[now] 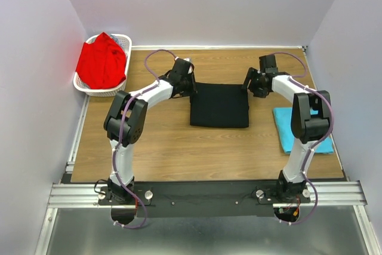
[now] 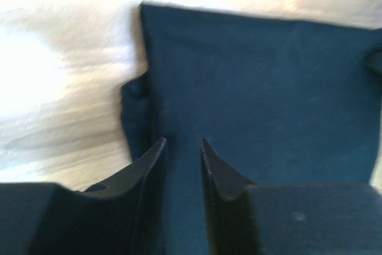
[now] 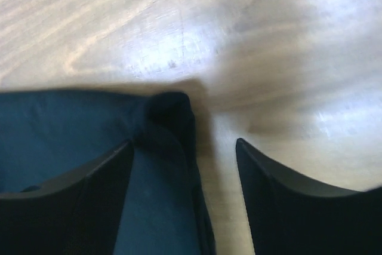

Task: Fold and stack the t-shirts
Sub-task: Neatly place the folded tshirt to the corner

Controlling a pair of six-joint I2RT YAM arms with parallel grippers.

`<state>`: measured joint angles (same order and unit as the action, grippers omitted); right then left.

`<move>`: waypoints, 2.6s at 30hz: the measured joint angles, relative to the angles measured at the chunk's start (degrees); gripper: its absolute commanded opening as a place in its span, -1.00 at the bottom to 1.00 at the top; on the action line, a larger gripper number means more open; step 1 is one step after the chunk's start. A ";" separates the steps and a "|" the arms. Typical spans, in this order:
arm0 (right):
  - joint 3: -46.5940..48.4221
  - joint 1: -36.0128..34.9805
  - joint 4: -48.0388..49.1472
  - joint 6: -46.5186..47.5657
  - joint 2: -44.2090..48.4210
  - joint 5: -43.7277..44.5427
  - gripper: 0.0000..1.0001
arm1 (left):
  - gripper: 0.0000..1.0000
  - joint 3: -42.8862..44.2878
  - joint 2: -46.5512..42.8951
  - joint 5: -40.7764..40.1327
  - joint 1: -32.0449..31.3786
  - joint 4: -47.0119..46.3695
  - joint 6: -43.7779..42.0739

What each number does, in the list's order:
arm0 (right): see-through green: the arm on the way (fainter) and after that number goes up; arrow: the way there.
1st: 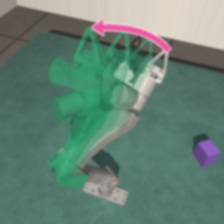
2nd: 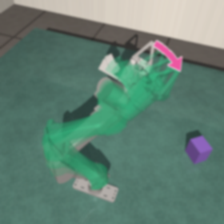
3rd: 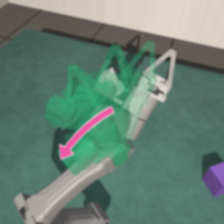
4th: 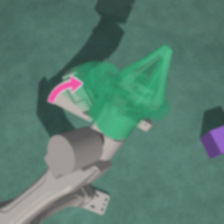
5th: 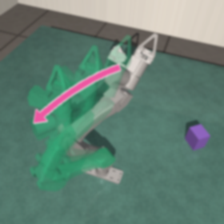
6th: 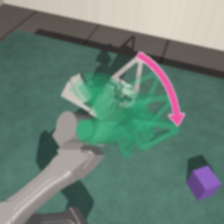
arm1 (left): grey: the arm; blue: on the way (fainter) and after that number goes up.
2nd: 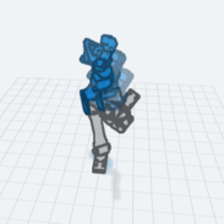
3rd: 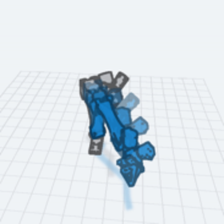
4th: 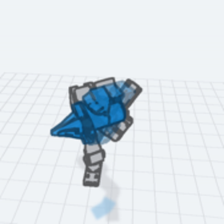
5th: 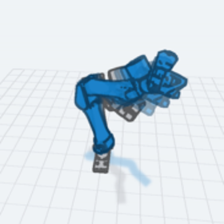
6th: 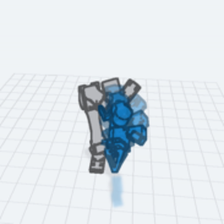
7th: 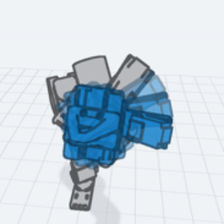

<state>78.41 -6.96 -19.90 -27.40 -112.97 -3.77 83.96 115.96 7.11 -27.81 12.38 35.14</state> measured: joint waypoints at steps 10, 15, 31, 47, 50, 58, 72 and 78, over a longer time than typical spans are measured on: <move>-8.35 0.00 1.01 -0.92 13.99 -1.36 0.62 | -0.34 -1.51 -3.04 -1.62 -3.65 0.59 -1.44; -15.04 0.00 2.62 -1.22 18.40 -4.50 0.61 | -0.36 -0.63 -3.74 -0.90 -8.35 0.63 -2.40; -20.90 -3.56 5.99 -3.96 14.62 -6.12 0.58 | -0.44 5.38 6.78 -0.24 -19.43 0.13 -2.29; -29.57 -13.90 11.30 -16.70 25.09 2.25 0.73 | -0.47 -1.92 2.91 -1.60 -12.41 -0.59 -1.75; -29.64 -12.44 12.37 -17.40 29.16 4.57 0.73 | -0.47 -1.90 2.56 -1.75 -10.27 0.09 -2.54; -28.85 -9.57 13.07 -19.58 23.19 4.74 0.73 | -0.46 -0.94 1.66 -1.90 -9.44 1.29 -4.39; -25.22 -11.32 18.10 -26.10 14.53 1.18 0.65 | -0.47 -0.28 0.79 -1.18 -9.55 2.10 -4.96; -24.26 -13.90 22.25 -29.03 11.30 0.85 0.64 | -0.47 -0.28 0.79 -0.81 -9.70 2.12 -4.96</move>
<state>54.15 -20.86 2.35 -56.42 -101.67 -2.92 83.68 116.75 6.31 -37.52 14.50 30.17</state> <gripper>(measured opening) 0.826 0.267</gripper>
